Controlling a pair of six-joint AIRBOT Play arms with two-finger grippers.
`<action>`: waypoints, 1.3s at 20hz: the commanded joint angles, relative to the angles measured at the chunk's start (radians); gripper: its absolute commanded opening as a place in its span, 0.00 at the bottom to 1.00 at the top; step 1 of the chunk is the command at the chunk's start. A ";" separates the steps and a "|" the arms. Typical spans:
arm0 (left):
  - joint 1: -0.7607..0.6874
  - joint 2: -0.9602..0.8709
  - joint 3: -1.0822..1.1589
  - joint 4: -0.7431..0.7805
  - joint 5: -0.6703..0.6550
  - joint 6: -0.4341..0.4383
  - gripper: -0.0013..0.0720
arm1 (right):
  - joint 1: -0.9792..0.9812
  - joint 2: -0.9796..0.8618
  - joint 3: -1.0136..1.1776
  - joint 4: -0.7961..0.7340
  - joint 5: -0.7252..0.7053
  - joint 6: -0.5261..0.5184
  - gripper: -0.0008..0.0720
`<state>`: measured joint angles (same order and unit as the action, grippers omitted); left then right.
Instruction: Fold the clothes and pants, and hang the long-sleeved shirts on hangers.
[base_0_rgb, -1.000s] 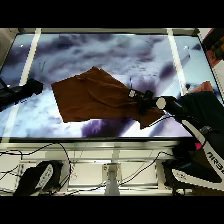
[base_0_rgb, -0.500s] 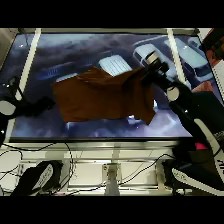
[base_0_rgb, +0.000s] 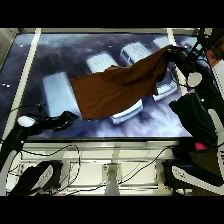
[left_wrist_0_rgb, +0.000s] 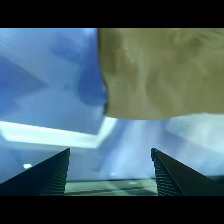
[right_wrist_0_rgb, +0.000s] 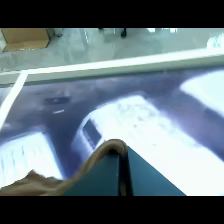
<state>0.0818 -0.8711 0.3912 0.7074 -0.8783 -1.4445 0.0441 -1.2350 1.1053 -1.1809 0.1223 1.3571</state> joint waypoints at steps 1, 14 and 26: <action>-0.187 -0.004 -0.045 -0.145 0.214 0.024 0.76 | -0.014 -0.029 0.005 0.007 0.029 0.109 0.03; -0.558 -0.318 0.066 -0.229 0.785 -0.047 0.72 | -0.014 -0.024 0.005 0.006 0.025 0.108 0.03; -0.428 -0.159 0.388 0.058 0.851 0.051 0.04 | -0.060 0.125 0.006 -0.056 0.085 0.106 0.03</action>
<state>-0.4107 -1.0996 0.6914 0.6563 -0.0380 -1.4246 0.0086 -1.1698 1.1103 -1.2064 0.1631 1.4651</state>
